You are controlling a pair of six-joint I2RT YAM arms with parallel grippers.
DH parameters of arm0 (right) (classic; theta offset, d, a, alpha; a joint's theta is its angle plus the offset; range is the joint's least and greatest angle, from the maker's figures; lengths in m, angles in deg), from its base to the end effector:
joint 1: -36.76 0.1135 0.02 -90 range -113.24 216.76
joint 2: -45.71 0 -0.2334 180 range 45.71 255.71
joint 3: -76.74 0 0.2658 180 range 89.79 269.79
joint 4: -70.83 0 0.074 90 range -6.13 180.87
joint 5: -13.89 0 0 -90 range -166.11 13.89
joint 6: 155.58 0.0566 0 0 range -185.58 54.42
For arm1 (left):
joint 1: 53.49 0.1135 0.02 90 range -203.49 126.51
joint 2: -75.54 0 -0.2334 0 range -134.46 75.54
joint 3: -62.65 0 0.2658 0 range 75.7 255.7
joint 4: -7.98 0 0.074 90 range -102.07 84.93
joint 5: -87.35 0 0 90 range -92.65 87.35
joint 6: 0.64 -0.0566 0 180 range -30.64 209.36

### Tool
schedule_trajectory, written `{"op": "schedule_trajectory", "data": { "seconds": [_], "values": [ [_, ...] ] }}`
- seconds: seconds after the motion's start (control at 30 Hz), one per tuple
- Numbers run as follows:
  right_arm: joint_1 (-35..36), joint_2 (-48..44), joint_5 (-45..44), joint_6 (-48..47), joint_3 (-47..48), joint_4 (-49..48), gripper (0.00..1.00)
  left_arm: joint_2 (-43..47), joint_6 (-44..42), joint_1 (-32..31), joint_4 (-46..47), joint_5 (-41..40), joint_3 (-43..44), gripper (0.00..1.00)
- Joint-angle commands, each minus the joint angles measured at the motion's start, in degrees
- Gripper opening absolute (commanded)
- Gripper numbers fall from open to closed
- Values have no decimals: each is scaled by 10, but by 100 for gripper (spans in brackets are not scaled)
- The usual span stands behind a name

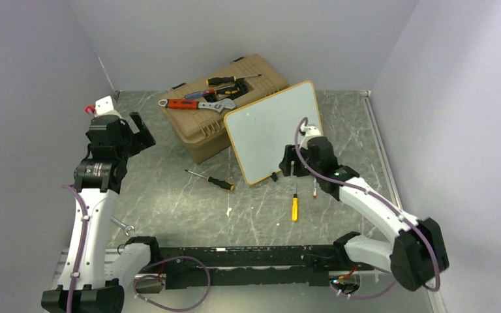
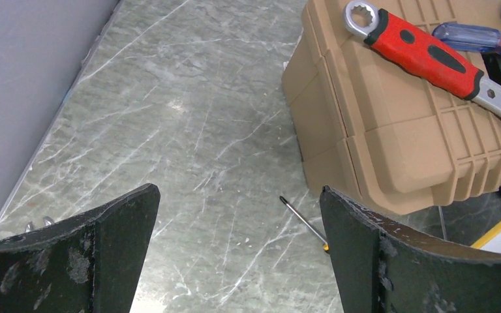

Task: Write a sentence on the whiteboard
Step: Adjust the whiteboard stand at the center of the board.

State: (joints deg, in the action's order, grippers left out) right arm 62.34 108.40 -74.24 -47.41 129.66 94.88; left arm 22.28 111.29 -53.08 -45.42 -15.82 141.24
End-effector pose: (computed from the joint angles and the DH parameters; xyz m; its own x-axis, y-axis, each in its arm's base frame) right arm 0.2548 0.1240 0.2031 -0.6192 0.0491 -0.7837 -0.2767 0.9204 0.2763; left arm 0.2345 0.0146 0.3535 -0.3588 -0.3662 -0.8586 -0.3687 0.9006 -0.2301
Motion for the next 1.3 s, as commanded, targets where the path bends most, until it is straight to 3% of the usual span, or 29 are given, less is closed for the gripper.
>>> {"op": "schedule_trajectory", "data": {
  "seconds": [0.0,0.7,1.07,1.27],
  "values": [
    [44,67,-36,-12,16,-71,66,30,9,1,3,25,-7,99],
    [94,259,-56,-72,71,-107,52,19,2,2,3,37,7,99],
    [163,326,-133,-60,109,-105,32,27,0,1,-14,25,6,99],
    [194,358,-186,31,136,-89,9,26,-3,1,-22,19,9,99]
  ]
}}
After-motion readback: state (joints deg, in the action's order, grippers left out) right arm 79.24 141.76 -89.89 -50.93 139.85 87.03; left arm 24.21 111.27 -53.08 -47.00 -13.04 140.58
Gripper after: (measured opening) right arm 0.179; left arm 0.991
